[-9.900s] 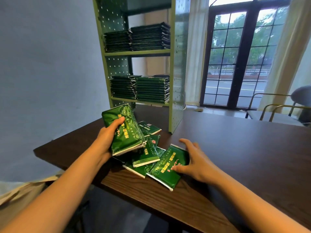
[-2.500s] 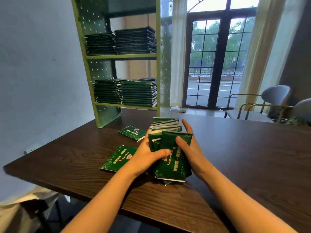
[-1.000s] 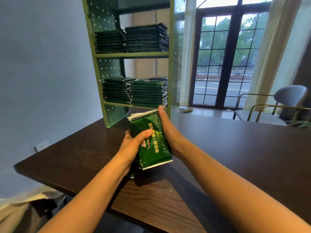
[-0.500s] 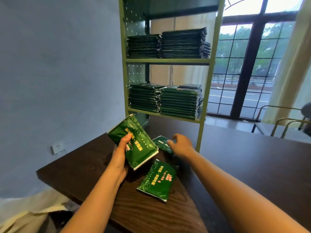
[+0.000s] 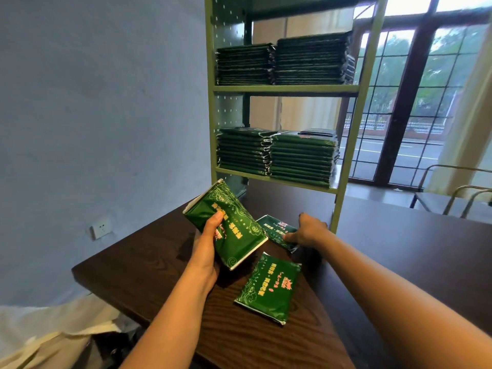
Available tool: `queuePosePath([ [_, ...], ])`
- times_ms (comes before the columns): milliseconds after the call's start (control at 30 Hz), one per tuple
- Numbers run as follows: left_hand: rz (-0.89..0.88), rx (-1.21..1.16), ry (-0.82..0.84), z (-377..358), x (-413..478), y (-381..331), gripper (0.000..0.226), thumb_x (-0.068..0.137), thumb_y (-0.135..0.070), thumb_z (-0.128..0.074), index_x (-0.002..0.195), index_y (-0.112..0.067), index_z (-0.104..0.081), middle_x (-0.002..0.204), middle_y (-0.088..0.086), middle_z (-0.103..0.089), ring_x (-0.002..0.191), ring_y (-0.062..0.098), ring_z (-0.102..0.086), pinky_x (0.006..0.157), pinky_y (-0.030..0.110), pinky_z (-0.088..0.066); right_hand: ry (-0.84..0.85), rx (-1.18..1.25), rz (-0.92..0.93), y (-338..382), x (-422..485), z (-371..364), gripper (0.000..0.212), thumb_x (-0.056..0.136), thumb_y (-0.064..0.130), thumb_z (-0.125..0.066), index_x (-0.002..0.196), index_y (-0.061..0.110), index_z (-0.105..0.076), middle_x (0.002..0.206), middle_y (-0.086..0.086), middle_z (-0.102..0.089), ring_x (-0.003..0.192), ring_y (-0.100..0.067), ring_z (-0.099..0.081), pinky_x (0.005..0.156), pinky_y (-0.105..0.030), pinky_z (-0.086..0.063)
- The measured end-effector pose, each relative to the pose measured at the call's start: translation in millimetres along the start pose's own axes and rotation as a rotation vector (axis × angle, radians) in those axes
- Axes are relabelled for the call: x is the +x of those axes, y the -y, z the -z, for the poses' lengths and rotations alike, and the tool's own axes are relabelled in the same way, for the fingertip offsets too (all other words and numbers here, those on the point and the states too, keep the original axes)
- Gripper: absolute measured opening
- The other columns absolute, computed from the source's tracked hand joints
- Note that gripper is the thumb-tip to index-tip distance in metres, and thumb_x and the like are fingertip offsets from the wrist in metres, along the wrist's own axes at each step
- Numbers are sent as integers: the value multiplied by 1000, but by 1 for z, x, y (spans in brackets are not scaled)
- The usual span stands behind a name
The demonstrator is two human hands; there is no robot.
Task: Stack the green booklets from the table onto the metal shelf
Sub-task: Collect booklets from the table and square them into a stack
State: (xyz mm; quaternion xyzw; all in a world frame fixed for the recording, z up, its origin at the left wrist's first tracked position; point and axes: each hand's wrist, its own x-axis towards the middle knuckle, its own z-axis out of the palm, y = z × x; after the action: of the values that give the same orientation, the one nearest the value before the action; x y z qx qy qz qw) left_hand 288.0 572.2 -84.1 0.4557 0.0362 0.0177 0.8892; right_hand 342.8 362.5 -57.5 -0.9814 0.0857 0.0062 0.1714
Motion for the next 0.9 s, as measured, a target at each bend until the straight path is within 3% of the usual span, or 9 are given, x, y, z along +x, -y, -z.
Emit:
queuePosePath([
  [133,-4,-13,9,0,-1,-1,82,57,-47,-72,131,-15,-56,119,12,-67,108,29,-64,83,40,-53,-3,144,28,4,-11,2,71,77,35,-76,131,10,-37,131,-15,-50,119,-33,-49,99,-43,-45],
  [267,5,-10,20,2,3,0,78,64,-46,-78,132,-16,-56,121,12,-66,109,29,-64,85,41,-53,-71,244,108,6,-29,8,85,76,18,-78,144,8,-29,139,-15,-42,124,-32,-46,100,-38,-43],
  [333,1,0,30,3,5,0,85,57,-49,-77,132,-17,-55,121,11,-67,110,29,-64,89,42,-52,-57,230,137,5,-39,14,72,78,15,-75,139,6,-36,133,-13,-48,121,-29,-49,97,-36,-43],
  [467,-23,19,44,4,7,0,96,48,-54,-77,133,-16,-55,122,11,-66,112,29,-63,96,47,-50,-65,261,163,-5,-56,24,20,84,17,-69,100,16,-57,103,-5,-63,93,-17,-58,82,-31,-50],
  [567,-20,2,36,4,7,0,96,47,-54,-78,133,-16,-55,123,11,-66,112,29,-63,91,44,-52,-156,313,184,-11,-69,29,7,89,27,-63,91,24,-57,91,0,-65,87,-16,-61,78,-35,-52],
  [667,-11,-26,35,3,4,-1,92,51,-50,-79,133,-15,-55,123,12,-66,111,31,-63,88,43,-53,-225,472,176,-15,-83,35,3,89,23,-63,91,22,-60,95,-6,-68,86,-18,-62,75,-35,-54],
  [767,-26,-63,29,3,1,-2,82,61,-44,-79,133,-13,-55,125,14,-64,115,32,-61,89,43,-53,-96,769,98,-16,-99,42,22,86,9,-65,104,13,-52,104,-16,-64,85,-24,-63,64,-31,-52],
  [833,-28,-83,13,2,0,-3,89,56,-48,-79,134,-15,-54,125,12,-64,113,30,-62,84,42,-56,66,865,81,-16,-111,42,51,83,1,-67,124,16,-41,105,-17,-59,89,-30,-64,73,-39,-55],
  [900,-31,-87,-8,1,-2,-4,99,48,-52,-80,136,-17,-51,125,11,-64,112,29,-63,80,40,-56,196,894,95,-15,-123,37,77,80,-4,-67,140,22,-27,106,-14,-55,92,-28,-63,78,-40,-56],
])
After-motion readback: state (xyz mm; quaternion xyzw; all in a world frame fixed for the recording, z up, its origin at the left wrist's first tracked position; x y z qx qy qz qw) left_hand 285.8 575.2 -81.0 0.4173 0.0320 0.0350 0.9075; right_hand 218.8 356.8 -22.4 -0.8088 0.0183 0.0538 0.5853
